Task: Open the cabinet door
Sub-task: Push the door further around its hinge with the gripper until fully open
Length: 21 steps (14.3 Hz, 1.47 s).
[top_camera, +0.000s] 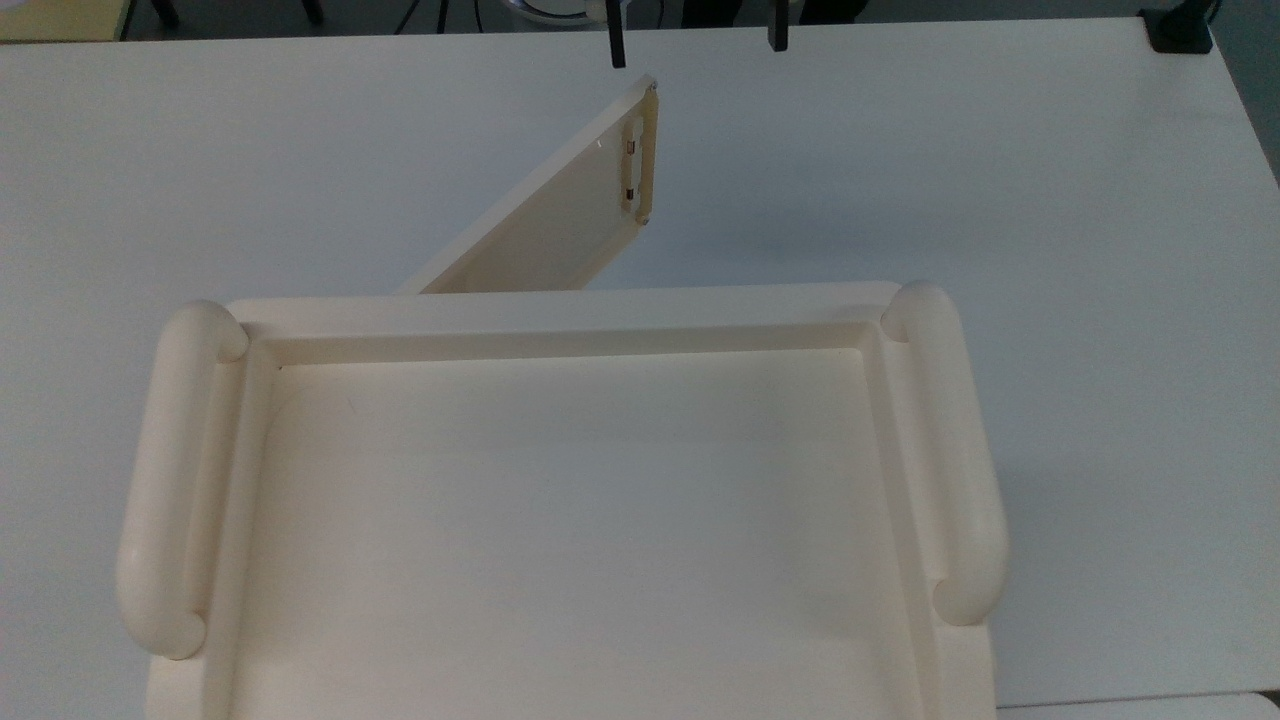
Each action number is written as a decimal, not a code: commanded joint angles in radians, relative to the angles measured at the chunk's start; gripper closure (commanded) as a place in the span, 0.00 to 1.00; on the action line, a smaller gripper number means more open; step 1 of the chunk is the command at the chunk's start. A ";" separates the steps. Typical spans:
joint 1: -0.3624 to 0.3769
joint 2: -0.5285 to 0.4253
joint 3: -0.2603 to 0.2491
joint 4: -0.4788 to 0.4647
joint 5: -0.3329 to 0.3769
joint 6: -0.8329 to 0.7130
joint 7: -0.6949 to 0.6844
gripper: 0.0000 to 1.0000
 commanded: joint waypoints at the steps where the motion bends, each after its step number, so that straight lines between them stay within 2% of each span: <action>1: 0.027 0.034 -0.006 -0.024 0.019 0.081 -0.024 0.00; 3: 0.024 0.065 -0.006 -0.024 0.010 0.079 -0.030 0.00; 6: 0.012 0.059 -0.015 -0.061 0.007 0.055 -0.058 0.00; 12: -0.060 0.050 -0.019 -0.058 0.002 -0.161 -0.106 0.00; 17: -0.091 0.039 -0.020 -0.064 0.000 -0.250 -0.093 0.00; 21: -0.127 -0.010 -0.020 -0.132 -0.013 -0.290 -0.093 0.00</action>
